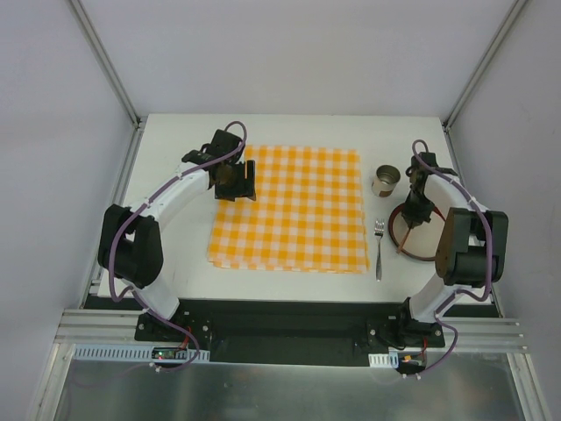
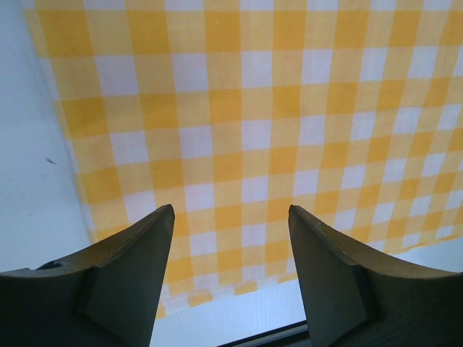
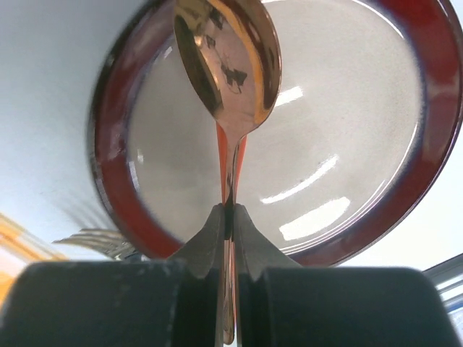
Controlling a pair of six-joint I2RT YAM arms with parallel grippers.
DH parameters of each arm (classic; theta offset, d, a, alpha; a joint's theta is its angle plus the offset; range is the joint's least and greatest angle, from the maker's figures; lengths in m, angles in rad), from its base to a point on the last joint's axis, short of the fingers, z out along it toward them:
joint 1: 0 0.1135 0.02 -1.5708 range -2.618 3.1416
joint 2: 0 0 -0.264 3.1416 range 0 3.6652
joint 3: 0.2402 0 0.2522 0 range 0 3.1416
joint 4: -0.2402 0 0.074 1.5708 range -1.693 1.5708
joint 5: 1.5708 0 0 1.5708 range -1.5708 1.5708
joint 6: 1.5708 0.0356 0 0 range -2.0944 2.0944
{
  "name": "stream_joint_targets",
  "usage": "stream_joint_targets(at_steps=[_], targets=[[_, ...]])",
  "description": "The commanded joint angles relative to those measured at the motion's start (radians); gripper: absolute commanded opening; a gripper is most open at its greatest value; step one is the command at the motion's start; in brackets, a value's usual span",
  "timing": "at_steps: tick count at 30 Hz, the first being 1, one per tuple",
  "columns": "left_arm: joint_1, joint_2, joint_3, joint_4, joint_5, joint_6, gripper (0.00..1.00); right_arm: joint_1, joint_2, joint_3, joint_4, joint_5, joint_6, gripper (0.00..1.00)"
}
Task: Set the dinner table for one person
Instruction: Pick up the spoon from the center of the board, then place the spoon at the center of the board, then place the knife at the center of the board.
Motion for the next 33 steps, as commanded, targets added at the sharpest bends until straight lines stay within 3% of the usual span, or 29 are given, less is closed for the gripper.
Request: stream_joint_targets(at_steps=[1,18,33], targets=[[-0.013,0.009,-0.006,0.014,-0.016,0.011,0.64,0.06,-0.079,0.048,-0.071,0.043,0.001,0.01],[-0.011,-0.071,-0.05,0.012,-0.042,0.008,0.65,0.23,-0.125,-0.033,-0.097,0.044,0.01,0.01],[-0.011,-0.085,-0.06,0.014,-0.038,-0.003,0.65,0.296,-0.113,-0.085,-0.082,0.023,-0.001,0.01]])
